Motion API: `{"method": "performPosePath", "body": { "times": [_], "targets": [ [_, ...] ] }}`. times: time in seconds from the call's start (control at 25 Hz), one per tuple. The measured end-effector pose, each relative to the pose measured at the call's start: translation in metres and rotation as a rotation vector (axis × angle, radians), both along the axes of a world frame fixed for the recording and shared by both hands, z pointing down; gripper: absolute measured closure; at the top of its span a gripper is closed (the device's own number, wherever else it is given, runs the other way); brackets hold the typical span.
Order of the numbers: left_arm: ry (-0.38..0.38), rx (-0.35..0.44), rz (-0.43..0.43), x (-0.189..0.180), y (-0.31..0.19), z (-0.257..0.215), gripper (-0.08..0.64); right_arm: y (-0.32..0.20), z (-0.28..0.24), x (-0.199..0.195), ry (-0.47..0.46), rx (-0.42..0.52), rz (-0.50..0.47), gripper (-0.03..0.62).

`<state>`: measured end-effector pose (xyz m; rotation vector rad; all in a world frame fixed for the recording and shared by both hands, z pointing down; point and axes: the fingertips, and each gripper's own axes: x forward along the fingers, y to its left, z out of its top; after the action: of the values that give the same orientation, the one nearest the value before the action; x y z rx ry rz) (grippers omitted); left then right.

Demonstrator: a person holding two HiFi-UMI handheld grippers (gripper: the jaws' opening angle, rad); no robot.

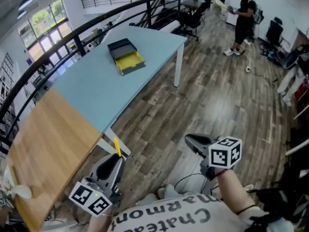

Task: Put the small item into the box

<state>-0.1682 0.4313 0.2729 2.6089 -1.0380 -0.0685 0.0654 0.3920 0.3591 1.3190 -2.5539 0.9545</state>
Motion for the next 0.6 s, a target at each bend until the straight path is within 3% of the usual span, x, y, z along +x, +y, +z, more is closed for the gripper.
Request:
{"method": "performPosePath", "body": {
  "times": [0.2, 0.6],
  "targets": [
    [-0.001, -0.021, -0.027, 0.011, -0.02, 0.003, 0.495, -0.014, 0.025, 0.015, -0.063, -0.059, 0.005, 0.543],
    [0.012, -0.012, -0.027, 0.025, -0.049, -0.003, 0.494, -0.043, 0.004, 0.006, -0.076, 0.001, -0.044, 0.543]
  ]
}}
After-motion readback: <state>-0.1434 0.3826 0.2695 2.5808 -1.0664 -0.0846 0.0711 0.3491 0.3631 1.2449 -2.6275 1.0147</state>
